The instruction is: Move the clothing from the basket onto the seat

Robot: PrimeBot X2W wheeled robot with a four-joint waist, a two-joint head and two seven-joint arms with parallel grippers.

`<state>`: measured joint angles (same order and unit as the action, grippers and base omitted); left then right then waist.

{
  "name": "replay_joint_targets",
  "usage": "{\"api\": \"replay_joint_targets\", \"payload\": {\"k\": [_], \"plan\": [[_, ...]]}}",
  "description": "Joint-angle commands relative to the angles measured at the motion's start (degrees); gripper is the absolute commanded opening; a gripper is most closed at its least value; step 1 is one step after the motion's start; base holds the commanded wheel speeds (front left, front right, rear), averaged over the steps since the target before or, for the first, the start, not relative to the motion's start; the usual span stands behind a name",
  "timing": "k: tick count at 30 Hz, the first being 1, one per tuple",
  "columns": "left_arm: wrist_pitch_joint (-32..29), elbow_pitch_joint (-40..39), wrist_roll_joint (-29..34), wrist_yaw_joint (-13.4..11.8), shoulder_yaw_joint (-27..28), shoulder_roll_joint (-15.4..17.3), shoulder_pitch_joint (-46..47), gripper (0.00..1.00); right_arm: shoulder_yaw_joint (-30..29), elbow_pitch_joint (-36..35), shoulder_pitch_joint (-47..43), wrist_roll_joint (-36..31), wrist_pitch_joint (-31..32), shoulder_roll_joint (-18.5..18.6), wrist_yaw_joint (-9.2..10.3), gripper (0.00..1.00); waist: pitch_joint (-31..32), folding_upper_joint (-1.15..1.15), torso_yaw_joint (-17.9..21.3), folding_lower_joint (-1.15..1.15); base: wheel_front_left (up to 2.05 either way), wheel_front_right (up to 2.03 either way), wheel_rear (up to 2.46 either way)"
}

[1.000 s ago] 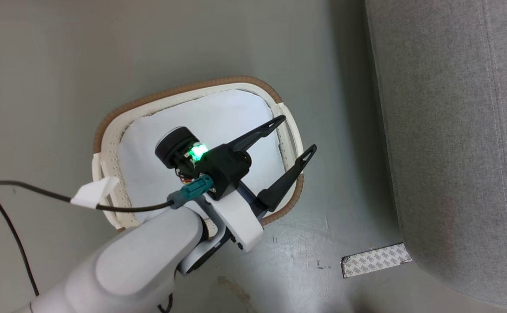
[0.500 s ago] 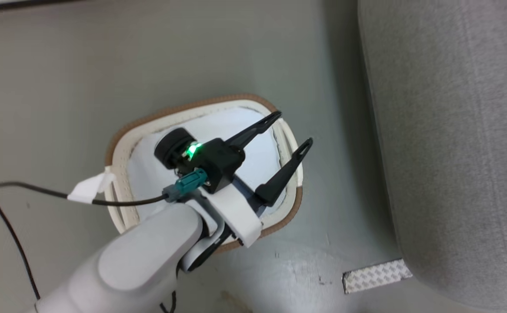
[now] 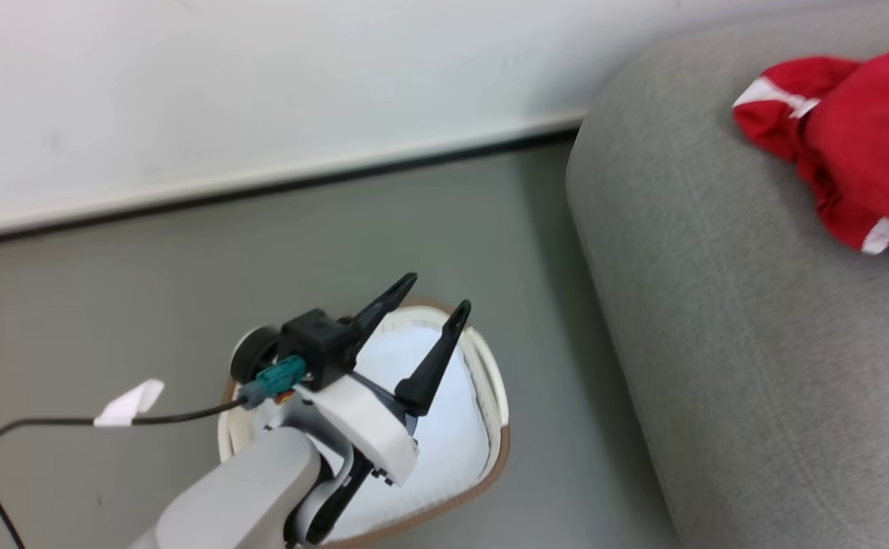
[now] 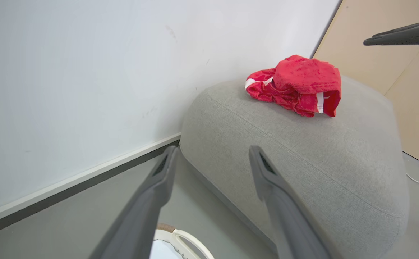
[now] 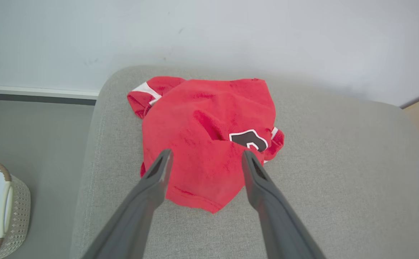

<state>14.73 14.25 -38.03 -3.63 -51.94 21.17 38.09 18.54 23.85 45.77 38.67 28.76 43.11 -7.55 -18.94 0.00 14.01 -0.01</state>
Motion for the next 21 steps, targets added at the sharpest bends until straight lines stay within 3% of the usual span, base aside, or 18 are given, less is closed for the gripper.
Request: {"api": "replay_joint_targets", "payload": {"k": [1,5,12,21], "plan": [[0.3,0.1,-1.2,-0.5,0.8,0.0,-1.8,1.0,0.5,-1.5,-1.1,0.6,-0.3,0.9,0.12,1.0,7.9,0.0,0.7,0.01,0.0,0.0,0.0],[0.4,-0.2,-2.2,-1.9,3.8,-0.1,-5.0,1.0,0.0,-5.2,-2.7,2.5,-2.0,1.4,0.12,1.0,13.0,0.0,-0.4,0.01,0.0,0.0,0.0],[0.4,-2.6,-2.4,-4.9,14.2,1.8,-11.8,1.0,-4.1,-11.1,-9.0,1.2,-8.9,-1.9,0.12,1.0,18.4,0.0,-3.4,0.01,0.0,0.0,0.0],[0.4,-4.9,-2.1,-6.3,25.7,1.7,-22.9,1.0,-10.7,-17.9,-22.5,-5.4,-18.0,-13.8,0.12,1.0,20.6,0.0,-6.4,0.01,0.0,0.0,0.0]]}}
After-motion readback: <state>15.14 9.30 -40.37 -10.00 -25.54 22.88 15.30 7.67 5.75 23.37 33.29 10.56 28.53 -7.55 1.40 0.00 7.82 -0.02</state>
